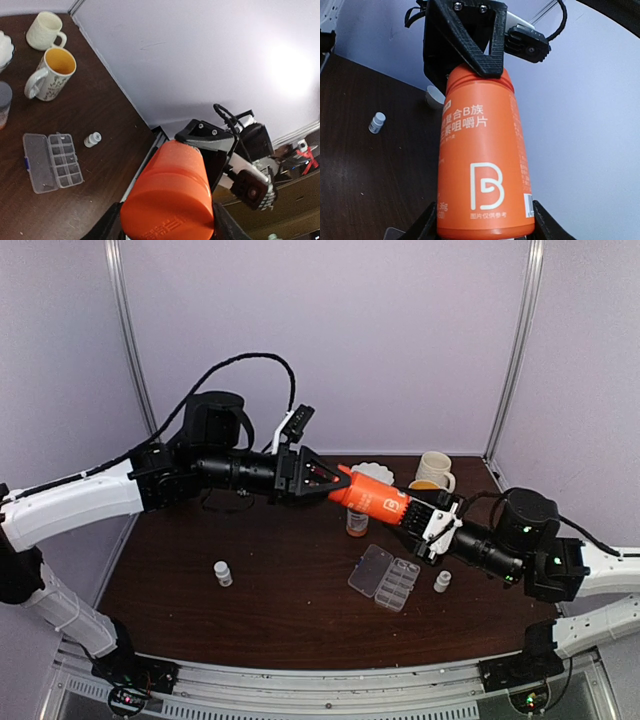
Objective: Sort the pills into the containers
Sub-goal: Unscrew the lid of the pill bottle from the pill bottle.
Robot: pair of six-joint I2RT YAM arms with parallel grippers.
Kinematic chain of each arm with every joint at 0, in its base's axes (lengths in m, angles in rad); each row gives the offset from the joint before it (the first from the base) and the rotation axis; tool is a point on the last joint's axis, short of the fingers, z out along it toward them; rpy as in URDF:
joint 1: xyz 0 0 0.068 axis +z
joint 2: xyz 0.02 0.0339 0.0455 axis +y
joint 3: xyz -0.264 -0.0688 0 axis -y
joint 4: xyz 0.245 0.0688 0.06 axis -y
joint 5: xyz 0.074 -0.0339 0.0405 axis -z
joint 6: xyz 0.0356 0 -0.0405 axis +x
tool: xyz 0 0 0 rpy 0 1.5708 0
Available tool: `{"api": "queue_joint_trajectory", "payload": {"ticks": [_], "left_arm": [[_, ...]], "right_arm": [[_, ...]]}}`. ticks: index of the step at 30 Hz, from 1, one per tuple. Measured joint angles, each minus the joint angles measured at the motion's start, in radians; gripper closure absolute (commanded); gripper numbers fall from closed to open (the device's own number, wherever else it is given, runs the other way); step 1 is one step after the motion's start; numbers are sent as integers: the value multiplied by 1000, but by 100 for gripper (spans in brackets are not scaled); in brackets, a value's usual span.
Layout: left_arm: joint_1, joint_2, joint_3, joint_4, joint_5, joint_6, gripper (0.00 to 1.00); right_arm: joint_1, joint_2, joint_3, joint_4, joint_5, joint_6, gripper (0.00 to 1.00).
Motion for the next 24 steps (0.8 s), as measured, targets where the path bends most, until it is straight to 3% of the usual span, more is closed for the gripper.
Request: {"api": "queue_joint_trajectory", "payload": {"ticks": [7, 13, 15, 19, 24], "left_arm": [[61, 90, -182, 380, 90, -435, 100], [76, 223, -268, 740, 96, -746, 100], [77, 246, -277, 806, 95, -796, 90], [77, 250, -284, 842, 96, -826, 51], [78, 238, -283, 818, 118, -784, 32]], "right_arm": [[56, 67, -51, 71, 253, -181, 97], [66, 84, -87, 100, 367, -285, 97], [69, 84, -87, 101, 373, -294, 97], [77, 78, -86, 109, 372, -293, 97], [79, 57, -84, 78, 340, -239, 96]]}}
